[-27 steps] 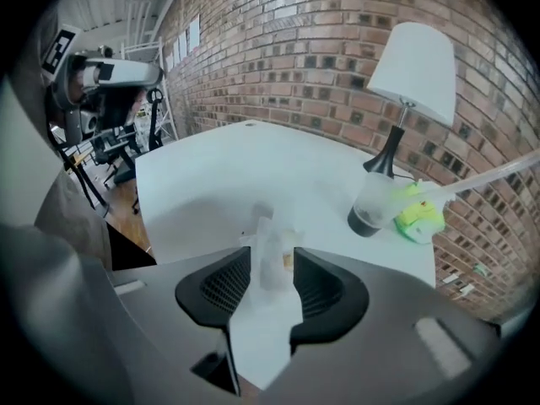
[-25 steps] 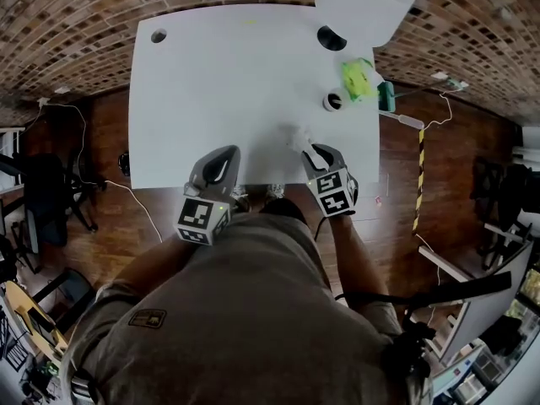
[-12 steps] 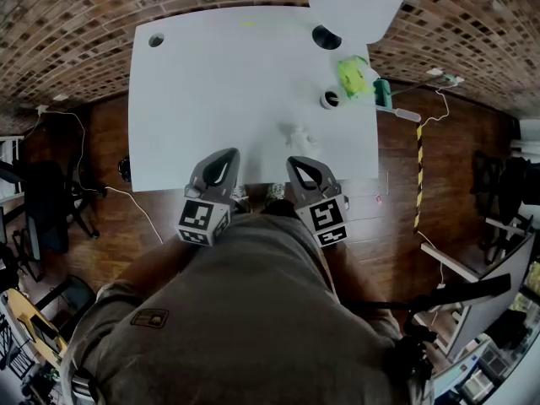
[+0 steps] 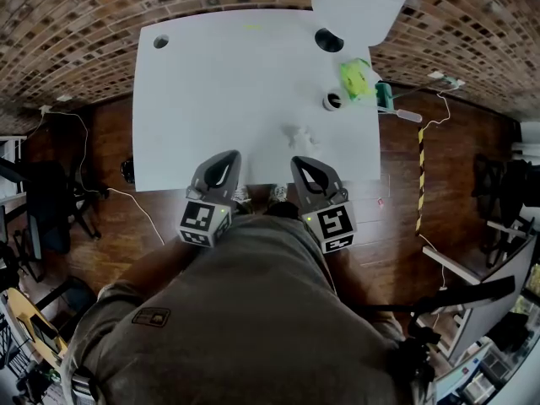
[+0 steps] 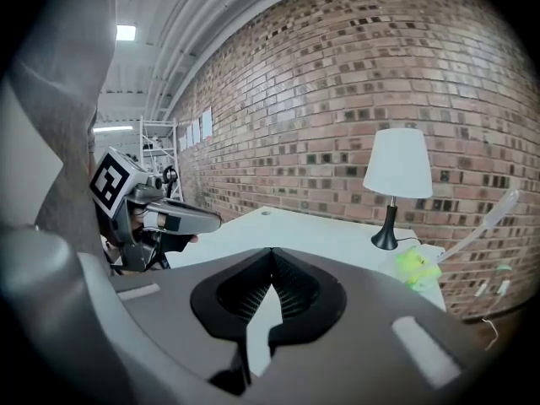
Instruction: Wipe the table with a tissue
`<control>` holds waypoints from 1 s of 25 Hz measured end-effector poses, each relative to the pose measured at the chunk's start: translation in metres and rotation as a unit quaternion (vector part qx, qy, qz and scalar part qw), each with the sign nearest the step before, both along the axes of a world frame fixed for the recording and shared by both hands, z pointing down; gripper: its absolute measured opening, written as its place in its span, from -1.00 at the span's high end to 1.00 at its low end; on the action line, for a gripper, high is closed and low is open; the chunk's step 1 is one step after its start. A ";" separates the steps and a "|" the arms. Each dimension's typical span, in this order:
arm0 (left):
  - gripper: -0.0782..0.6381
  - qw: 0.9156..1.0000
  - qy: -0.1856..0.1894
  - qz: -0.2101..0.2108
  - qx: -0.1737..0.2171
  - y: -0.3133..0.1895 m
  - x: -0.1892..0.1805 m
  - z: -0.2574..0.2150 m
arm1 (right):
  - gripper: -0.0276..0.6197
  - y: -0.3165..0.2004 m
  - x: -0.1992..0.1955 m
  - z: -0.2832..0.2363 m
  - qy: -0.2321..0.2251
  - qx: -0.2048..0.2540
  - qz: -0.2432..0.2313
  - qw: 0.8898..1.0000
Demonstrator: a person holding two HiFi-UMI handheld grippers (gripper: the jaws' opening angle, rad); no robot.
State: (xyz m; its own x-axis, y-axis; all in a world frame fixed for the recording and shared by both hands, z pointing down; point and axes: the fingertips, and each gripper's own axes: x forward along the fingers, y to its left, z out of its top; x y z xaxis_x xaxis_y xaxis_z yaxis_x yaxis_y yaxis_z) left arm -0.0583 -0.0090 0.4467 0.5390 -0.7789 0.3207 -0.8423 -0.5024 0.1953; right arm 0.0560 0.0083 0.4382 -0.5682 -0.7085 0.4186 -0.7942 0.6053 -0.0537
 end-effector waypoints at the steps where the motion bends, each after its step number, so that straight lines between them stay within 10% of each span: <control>1: 0.78 1.000 0.000 0.000 0.000 0.000 0.000 0.000 | 0.88 0.000 0.000 0.000 0.000 0.001 0.001 1.000; 25: 0.78 1.000 0.001 -0.007 0.001 -0.002 -0.005 -0.001 | 0.88 -0.010 -0.004 -0.003 0.008 0.002 0.004 1.000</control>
State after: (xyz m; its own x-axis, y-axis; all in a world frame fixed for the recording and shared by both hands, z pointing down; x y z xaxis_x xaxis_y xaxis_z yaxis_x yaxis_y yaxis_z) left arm -0.0634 -0.0114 0.4460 0.5287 -0.7873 0.3173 -0.8488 -0.4910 0.1961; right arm 0.0522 -0.0015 0.4352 -0.5561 -0.7144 0.4248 -0.7992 0.5999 -0.0374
